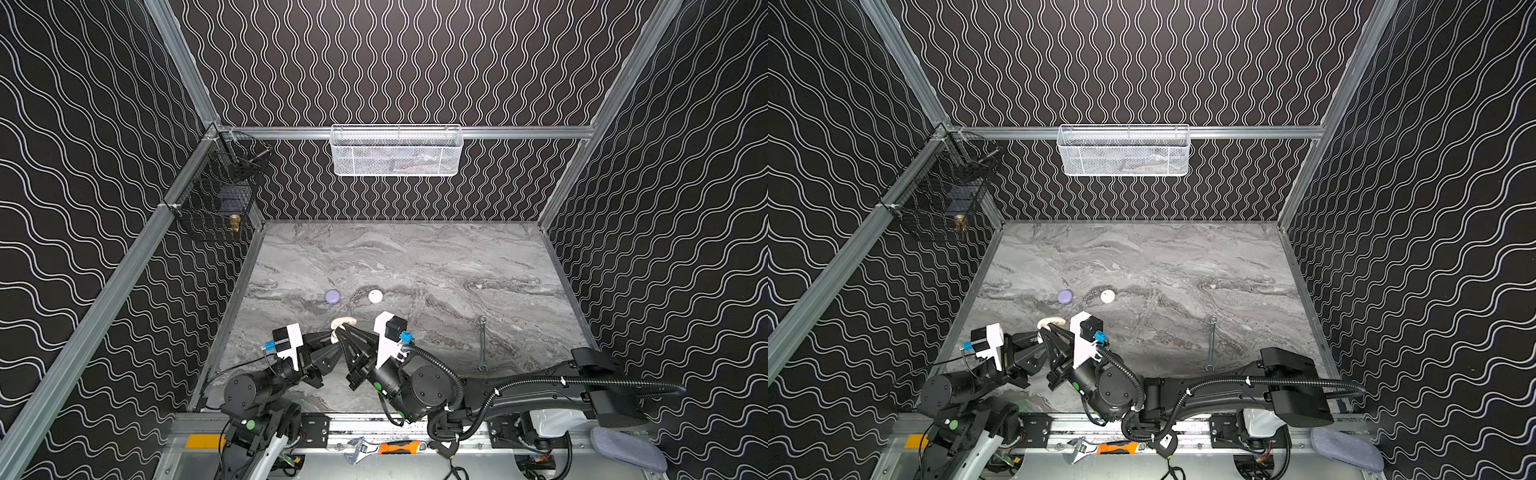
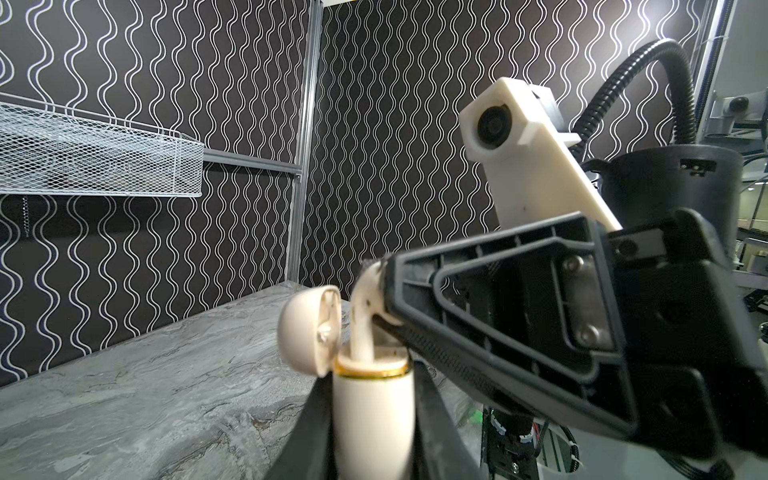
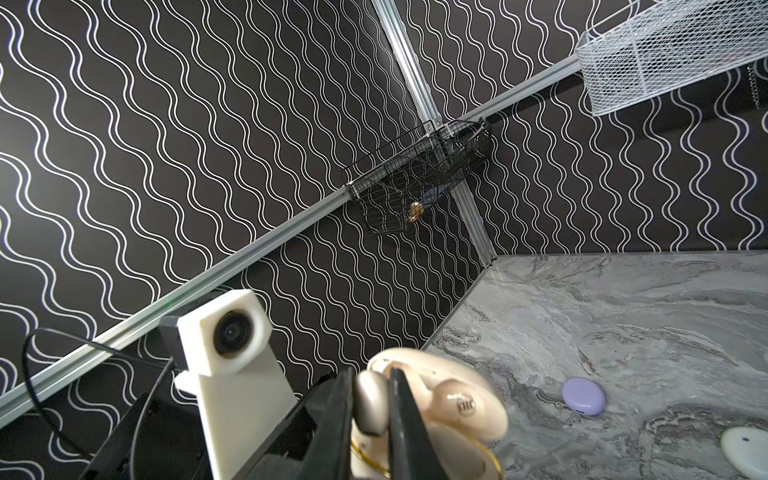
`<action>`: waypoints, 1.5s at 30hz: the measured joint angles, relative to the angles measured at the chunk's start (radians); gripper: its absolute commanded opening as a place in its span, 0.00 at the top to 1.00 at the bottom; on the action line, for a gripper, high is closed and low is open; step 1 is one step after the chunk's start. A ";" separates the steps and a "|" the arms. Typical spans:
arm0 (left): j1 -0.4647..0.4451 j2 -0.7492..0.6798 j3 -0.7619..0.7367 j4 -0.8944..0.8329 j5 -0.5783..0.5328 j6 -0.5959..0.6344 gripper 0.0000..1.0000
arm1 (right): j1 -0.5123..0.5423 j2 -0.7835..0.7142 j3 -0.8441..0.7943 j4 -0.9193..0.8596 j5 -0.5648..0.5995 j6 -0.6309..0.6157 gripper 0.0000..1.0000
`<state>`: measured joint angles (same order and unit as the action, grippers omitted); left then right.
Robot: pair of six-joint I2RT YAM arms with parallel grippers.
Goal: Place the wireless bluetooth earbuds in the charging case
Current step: 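Push the beige earbud down into the case slot with the right gripper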
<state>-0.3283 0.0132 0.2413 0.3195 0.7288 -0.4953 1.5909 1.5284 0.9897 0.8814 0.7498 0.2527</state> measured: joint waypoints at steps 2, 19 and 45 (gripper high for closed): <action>0.000 0.000 -0.001 0.003 0.005 -0.004 1.00 | 0.000 0.000 0.000 -0.001 0.000 0.000 1.00; 0.001 0.001 -0.014 0.071 0.079 -0.051 1.00 | 0.003 -0.053 -0.060 0.001 -0.077 -0.029 1.00; 0.004 0.001 -0.014 0.136 0.090 -0.104 1.00 | 0.003 -0.047 -0.026 -0.034 -0.109 -0.078 0.93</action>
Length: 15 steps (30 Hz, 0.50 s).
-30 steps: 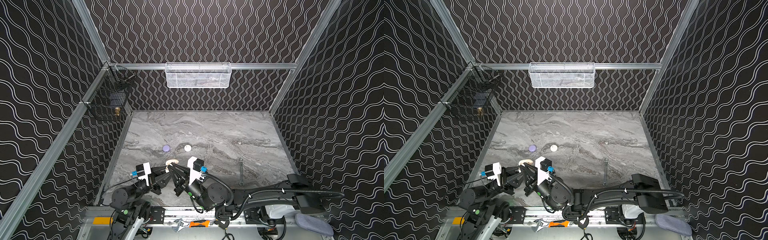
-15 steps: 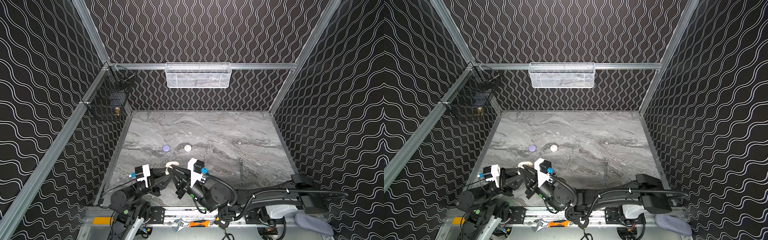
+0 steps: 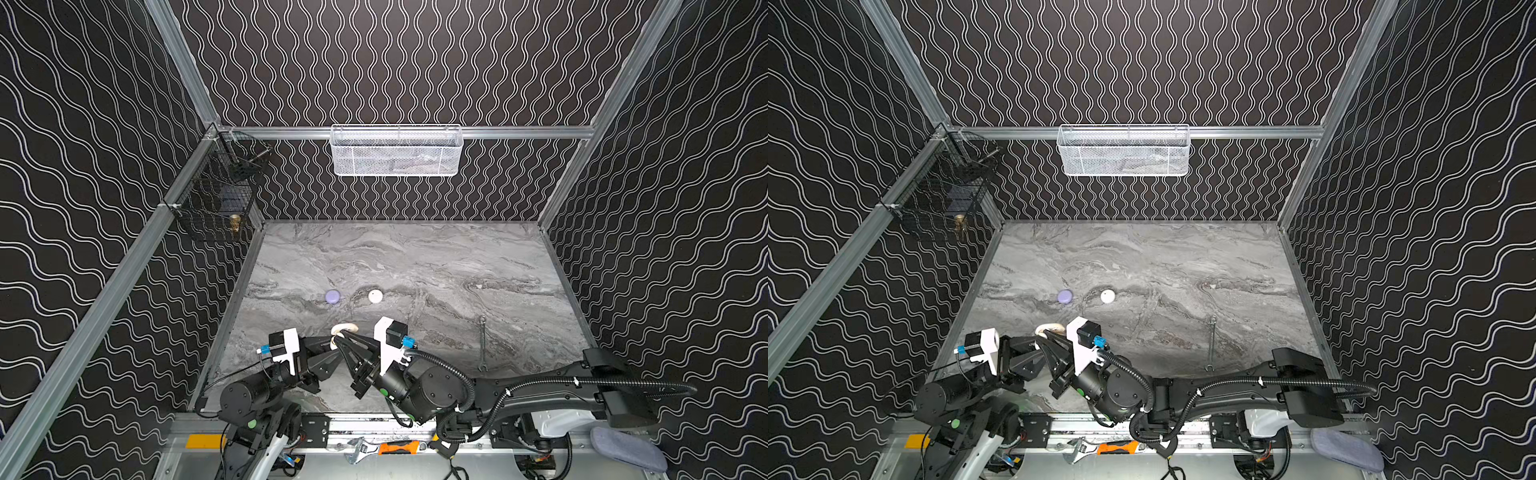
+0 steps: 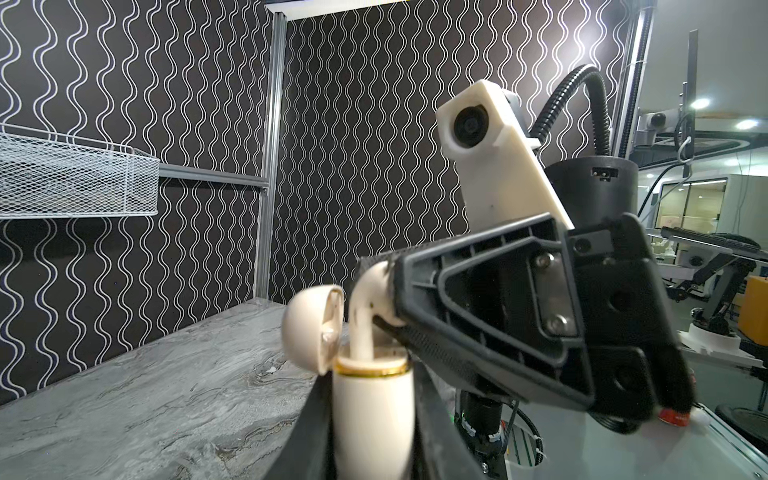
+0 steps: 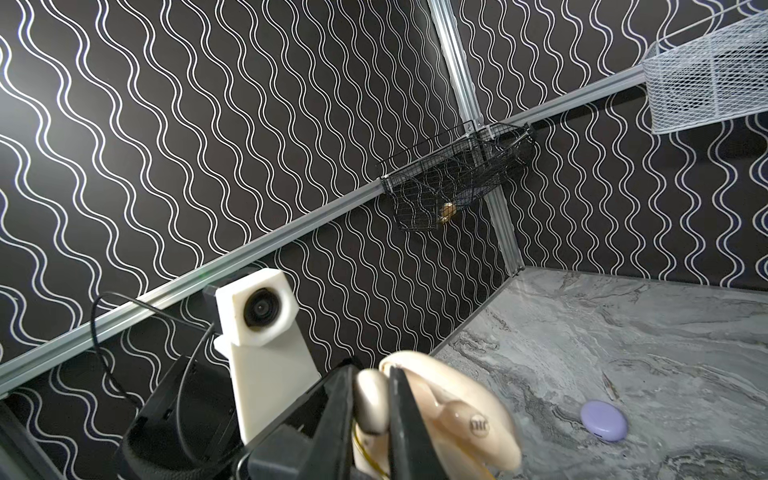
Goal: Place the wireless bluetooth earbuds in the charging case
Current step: 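Push the beige earbud down into the case slot with the right gripper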
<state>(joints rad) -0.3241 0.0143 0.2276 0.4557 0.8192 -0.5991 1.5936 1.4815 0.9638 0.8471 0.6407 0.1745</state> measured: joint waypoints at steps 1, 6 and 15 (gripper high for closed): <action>0.000 0.000 0.000 -0.001 0.000 0.000 1.00 | 0.000 0.001 0.000 0.000 0.002 0.000 0.92; 0.000 0.001 0.000 -0.002 0.000 -0.003 1.00 | 0.001 0.001 -0.001 -0.001 0.006 -0.001 0.88; 0.000 0.002 0.000 -0.003 0.002 -0.003 1.00 | 0.002 0.001 0.002 -0.005 0.013 -0.003 0.82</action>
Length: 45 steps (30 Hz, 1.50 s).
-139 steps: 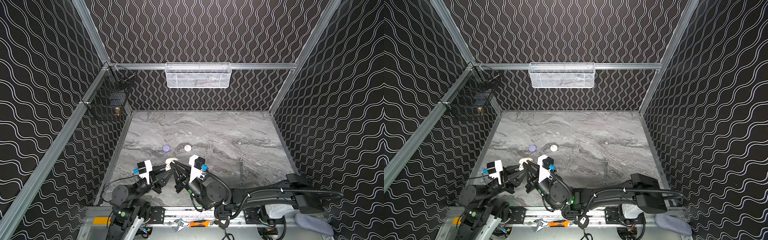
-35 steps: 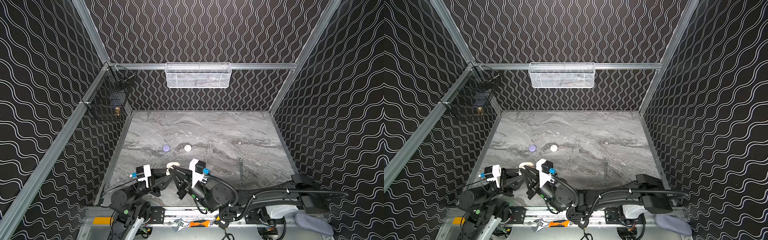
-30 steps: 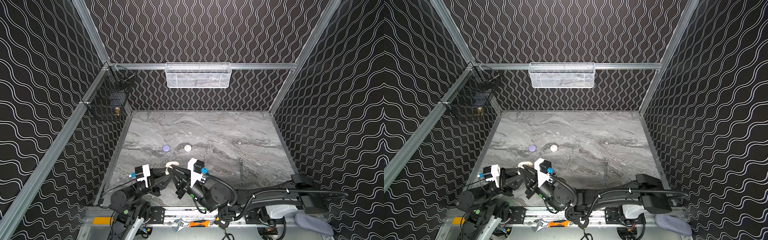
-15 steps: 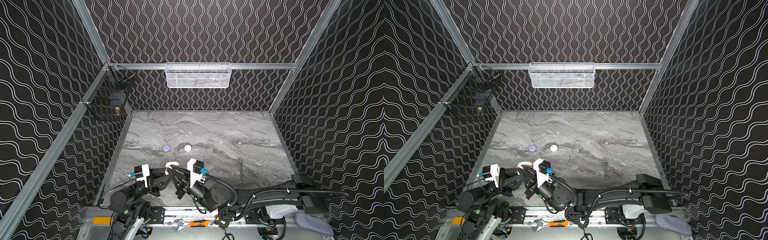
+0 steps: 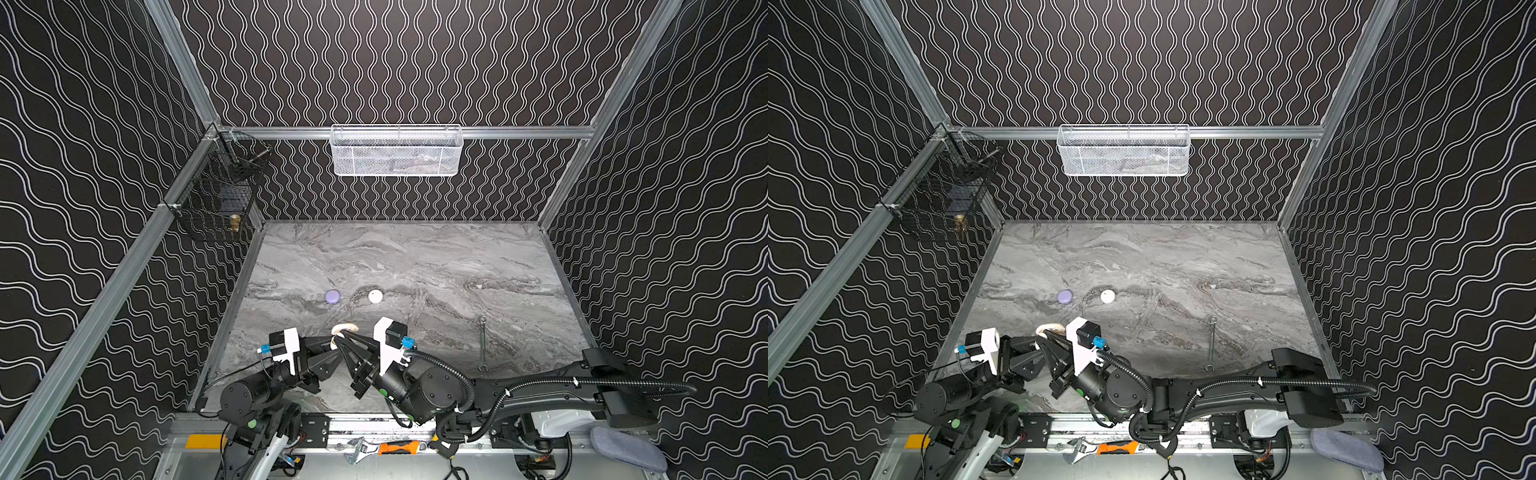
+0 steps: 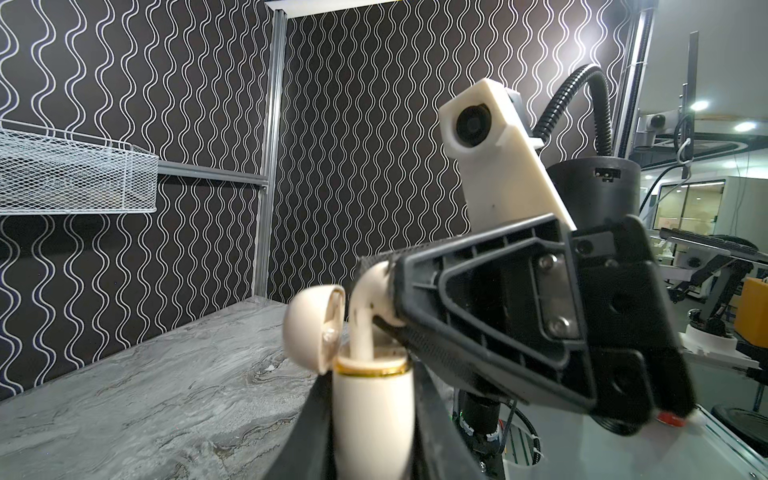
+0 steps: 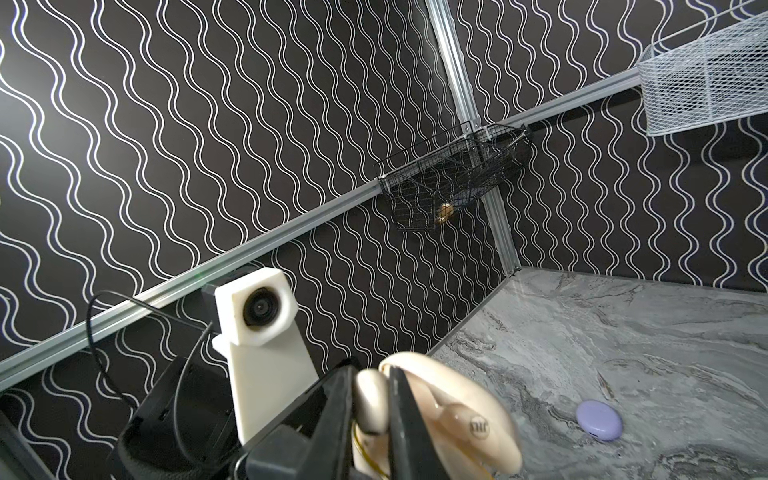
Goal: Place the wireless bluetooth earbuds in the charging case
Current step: 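Push the beige earbud down into the case slot with the right gripper, then open the right gripper and draw it back from the case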
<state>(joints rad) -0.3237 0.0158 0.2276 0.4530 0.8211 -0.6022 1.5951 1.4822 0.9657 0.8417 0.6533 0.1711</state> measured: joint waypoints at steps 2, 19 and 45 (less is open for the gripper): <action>0.000 0.000 0.000 0.000 0.001 0.000 1.00 | 0.000 -0.001 0.003 -0.009 0.000 0.000 0.78; 0.001 0.003 0.000 -0.016 0.011 0.000 1.00 | 0.002 -0.018 -0.005 -0.028 0.014 0.000 0.62; 0.000 -0.002 0.000 0.109 0.039 0.007 1.00 | 0.074 -0.121 0.058 -0.229 0.128 -0.135 0.46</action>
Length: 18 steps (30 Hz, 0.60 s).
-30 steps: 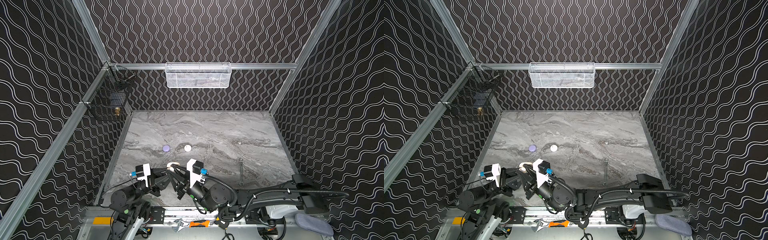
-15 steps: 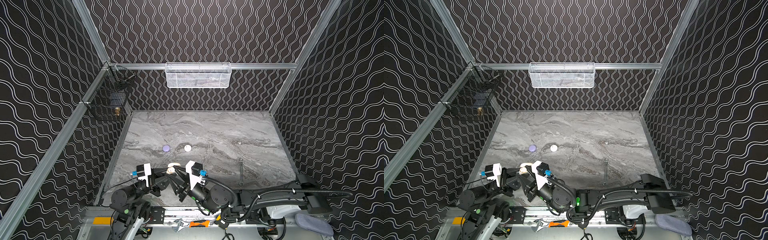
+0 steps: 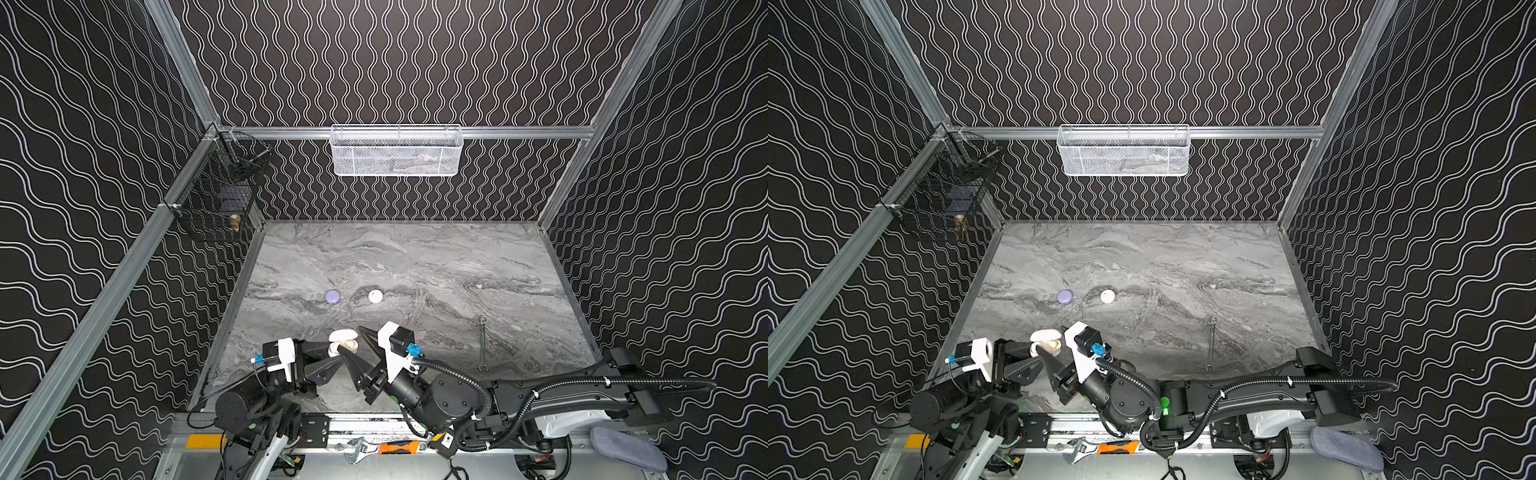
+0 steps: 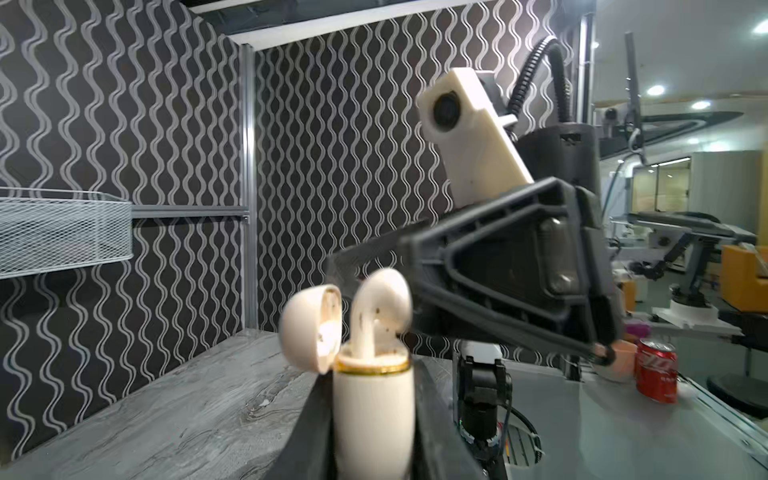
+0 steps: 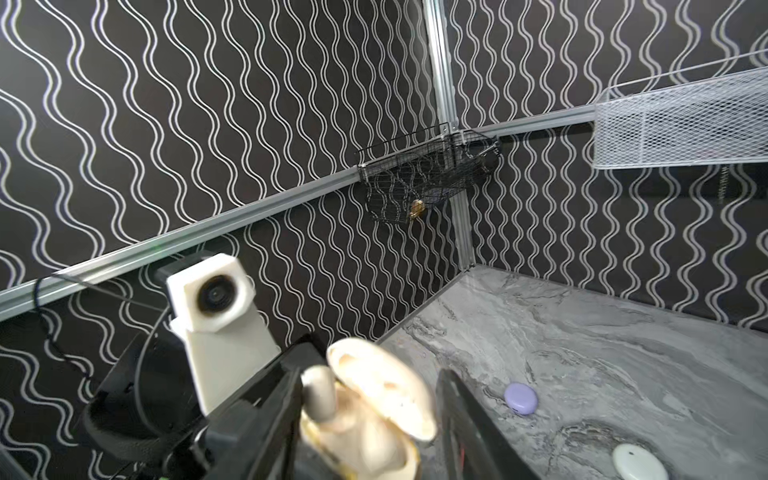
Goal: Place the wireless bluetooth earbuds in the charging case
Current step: 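Open the right gripper and draw it back from the case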
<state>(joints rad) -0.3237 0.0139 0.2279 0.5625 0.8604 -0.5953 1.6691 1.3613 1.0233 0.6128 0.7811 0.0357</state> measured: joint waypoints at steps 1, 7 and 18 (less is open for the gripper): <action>0.000 0.000 0.000 0.004 0.000 0.000 1.00 | 0.002 -0.002 0.000 -0.001 0.010 -0.007 0.46; -0.001 0.000 0.000 0.012 0.005 0.004 1.00 | 0.018 -0.026 -0.013 0.000 0.041 -0.029 0.42; -0.001 0.000 0.000 0.010 0.006 0.023 1.00 | 0.019 -0.078 -0.081 0.006 0.082 -0.054 0.53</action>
<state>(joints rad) -0.3244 0.0135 0.2279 0.5728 0.8669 -0.5728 1.6882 1.2835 0.9424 0.6193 0.8631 -0.0181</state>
